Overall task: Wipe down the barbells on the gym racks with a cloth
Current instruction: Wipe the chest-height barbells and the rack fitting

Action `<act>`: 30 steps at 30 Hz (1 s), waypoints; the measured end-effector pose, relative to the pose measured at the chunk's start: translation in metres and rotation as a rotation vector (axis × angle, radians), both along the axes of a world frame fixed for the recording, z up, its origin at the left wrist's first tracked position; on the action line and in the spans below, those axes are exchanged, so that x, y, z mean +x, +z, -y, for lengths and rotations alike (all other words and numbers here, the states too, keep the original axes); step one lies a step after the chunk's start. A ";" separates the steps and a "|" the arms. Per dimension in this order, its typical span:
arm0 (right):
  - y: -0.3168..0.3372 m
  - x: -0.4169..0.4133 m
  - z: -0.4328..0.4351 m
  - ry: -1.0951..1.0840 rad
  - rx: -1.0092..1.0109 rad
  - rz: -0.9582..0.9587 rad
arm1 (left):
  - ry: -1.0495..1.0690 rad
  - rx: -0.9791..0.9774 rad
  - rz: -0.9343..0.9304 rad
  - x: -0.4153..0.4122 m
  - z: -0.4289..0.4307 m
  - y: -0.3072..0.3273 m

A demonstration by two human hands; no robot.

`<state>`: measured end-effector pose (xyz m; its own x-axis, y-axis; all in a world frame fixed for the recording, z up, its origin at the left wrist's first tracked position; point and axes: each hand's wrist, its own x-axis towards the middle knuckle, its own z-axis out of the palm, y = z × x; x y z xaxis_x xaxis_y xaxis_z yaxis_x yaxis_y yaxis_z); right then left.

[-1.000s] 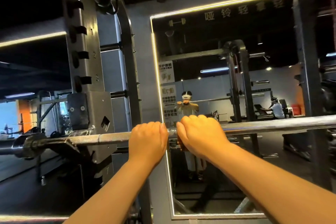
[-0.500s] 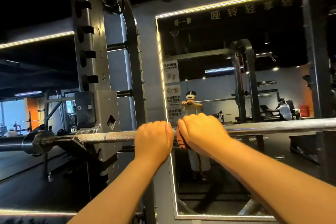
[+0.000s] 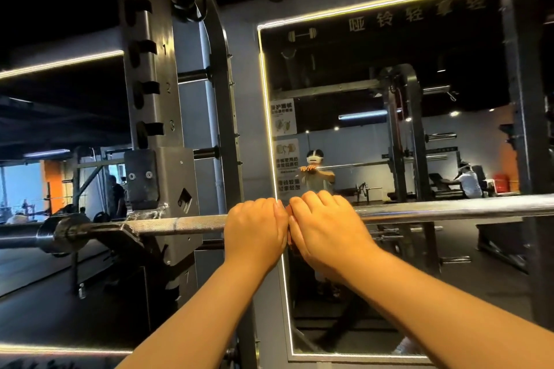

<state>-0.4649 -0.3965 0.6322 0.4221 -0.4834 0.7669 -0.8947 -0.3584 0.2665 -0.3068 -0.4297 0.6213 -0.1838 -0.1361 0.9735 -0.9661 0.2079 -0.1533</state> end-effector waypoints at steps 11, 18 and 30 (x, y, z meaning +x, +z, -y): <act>-0.036 -0.004 0.006 -0.013 -0.103 0.037 | 0.031 0.026 0.056 0.003 0.003 -0.005; 0.027 0.001 -0.006 -0.027 0.177 -0.076 | 0.030 0.001 0.051 0.004 0.002 -0.004; -0.008 -0.007 0.006 0.049 -0.054 -0.004 | -0.011 -0.016 0.050 0.004 0.003 -0.003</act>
<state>-0.4717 -0.4020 0.6242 0.4471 -0.4200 0.7897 -0.8755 -0.3862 0.2902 -0.3024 -0.4329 0.6181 -0.2337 -0.1181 0.9651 -0.9548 0.2154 -0.2049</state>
